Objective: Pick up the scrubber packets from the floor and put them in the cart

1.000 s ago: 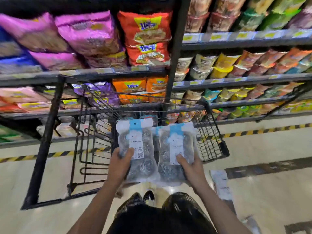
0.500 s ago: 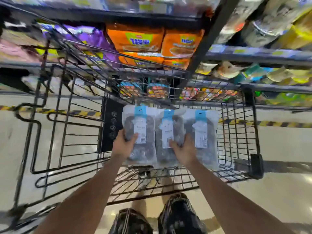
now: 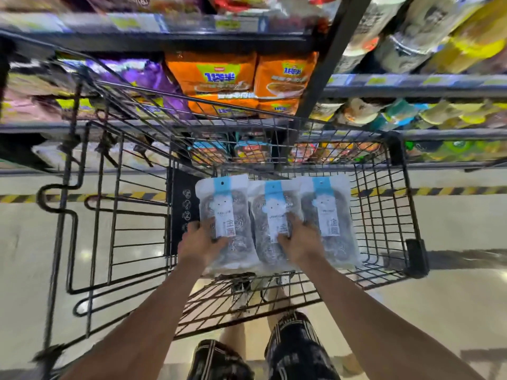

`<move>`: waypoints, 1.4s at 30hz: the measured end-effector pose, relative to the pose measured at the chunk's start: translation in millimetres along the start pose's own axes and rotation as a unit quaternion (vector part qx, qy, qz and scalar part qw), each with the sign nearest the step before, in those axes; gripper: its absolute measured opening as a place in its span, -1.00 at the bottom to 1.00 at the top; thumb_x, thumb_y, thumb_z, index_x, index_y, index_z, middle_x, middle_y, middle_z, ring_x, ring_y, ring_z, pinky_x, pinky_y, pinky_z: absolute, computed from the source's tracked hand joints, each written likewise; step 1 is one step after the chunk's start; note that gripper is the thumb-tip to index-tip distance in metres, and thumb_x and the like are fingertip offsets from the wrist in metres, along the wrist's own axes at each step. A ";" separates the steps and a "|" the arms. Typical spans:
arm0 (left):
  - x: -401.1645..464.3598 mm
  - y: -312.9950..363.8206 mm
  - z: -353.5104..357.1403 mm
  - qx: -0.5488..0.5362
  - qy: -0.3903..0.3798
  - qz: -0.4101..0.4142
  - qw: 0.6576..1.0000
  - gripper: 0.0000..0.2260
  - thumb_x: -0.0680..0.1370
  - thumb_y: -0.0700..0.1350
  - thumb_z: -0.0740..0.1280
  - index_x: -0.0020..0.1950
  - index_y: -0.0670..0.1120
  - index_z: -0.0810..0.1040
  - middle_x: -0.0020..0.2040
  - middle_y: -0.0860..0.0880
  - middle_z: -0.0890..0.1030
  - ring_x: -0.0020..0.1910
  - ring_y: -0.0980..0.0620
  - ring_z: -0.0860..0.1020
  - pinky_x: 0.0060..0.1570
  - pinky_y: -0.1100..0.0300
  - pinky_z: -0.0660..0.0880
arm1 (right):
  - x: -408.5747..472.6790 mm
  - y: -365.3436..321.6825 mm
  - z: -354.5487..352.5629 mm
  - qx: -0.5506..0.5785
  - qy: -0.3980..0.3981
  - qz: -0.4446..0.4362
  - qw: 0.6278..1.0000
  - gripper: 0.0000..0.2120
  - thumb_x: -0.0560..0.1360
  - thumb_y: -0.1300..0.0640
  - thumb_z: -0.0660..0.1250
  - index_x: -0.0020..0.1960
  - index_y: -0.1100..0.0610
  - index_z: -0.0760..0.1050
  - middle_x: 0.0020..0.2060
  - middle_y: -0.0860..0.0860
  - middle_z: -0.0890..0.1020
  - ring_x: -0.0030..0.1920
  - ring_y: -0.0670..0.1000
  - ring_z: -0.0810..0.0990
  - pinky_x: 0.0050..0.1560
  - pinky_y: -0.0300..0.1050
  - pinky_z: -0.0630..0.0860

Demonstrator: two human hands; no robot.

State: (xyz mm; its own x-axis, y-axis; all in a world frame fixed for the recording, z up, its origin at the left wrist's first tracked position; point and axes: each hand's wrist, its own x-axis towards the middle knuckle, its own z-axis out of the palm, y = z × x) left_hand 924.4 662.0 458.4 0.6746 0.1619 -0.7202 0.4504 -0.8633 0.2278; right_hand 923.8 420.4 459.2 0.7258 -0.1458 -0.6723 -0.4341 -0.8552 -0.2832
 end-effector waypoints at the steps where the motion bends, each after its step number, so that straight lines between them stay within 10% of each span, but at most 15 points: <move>1: -5.6 2.4 -7.3 0.013 0.010 0.013 1.000 -0.41 0.54 0.22 0.35 0.54 0.08 0.36 0.40 -0.18 0.40 0.29 -0.25 0.52 0.25 -0.13 0.53 | -5.2 -2.0 -4.5 -0.029 0.004 0.007 1.000 -0.41 0.56 -0.06 0.32 0.52 -0.15 0.18 0.42 0.22 0.39 0.36 0.33 0.39 0.30 0.27 0.46; 7: -60.5 24.1 -80.2 0.104 0.095 0.080 0.987 -0.61 0.60 0.15 0.20 0.31 -0.03 0.55 0.30 -0.15 0.51 0.28 -0.22 0.52 0.28 -0.09 0.46 | -54.3 -9.2 -60.1 -0.117 0.043 -0.037 0.992 -0.55 0.44 -0.25 0.18 0.16 0.01 0.52 0.16 0.12 0.58 0.21 0.22 0.51 0.08 0.10 0.53; 21: -213.2 126.4 -183.0 0.150 0.237 0.332 0.901 -0.45 0.63 0.22 0.03 0.63 0.21 0.16 0.68 -0.09 0.09 0.64 -0.30 -0.01 0.55 -0.32 -0.08 | -236.1 23.7 -206.5 -0.069 0.330 -0.036 0.941 -0.31 0.47 -0.21 0.15 0.48 0.15 0.40 0.38 0.17 0.50 0.39 0.22 0.42 0.33 0.07 0.39; 28: -261.8 206.2 -113.9 0.201 0.215 0.472 0.831 -0.30 0.51 0.34 -0.09 0.49 0.06 0.45 0.49 -0.06 0.45 0.48 -0.19 0.37 0.42 -0.20 0.32 | -321.1 115.0 -185.8 -0.011 0.386 0.101 0.917 -0.20 0.46 -0.34 -0.03 0.57 0.07 0.29 0.52 0.11 0.37 0.50 0.16 0.32 0.45 0.07 0.31; 33: -319.3 266.0 -21.4 0.298 0.186 0.586 0.730 -0.44 0.44 0.28 0.16 0.14 -0.06 0.70 0.04 -0.17 0.69 0.03 -0.26 0.65 -0.02 -0.15 0.57 | -403.9 222.6 -135.4 0.008 0.425 0.196 0.884 -0.28 0.49 -0.31 0.08 0.41 0.17 0.50 0.35 0.21 0.56 0.29 0.32 0.54 0.26 0.23 0.50; 42: -458.3 305.6 174.4 0.317 0.119 0.711 0.616 -0.50 0.50 0.23 0.30 0.32 -0.02 0.62 0.23 -0.06 0.67 0.18 -0.14 0.64 0.12 -0.07 0.55 | -569.7 396.4 -17.4 0.069 0.456 0.385 0.799 -0.29 0.50 -0.35 0.09 0.34 0.17 0.53 0.31 0.20 0.59 0.28 0.30 0.55 0.34 0.21 0.43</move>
State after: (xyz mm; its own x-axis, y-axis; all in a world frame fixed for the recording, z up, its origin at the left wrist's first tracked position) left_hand 650.9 240.6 743.8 0.2246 -0.9733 0.0467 -0.9633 -0.2145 0.1615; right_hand 347.5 155.8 741.8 0.2751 -0.9583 0.0775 -0.9485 -0.2837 -0.1410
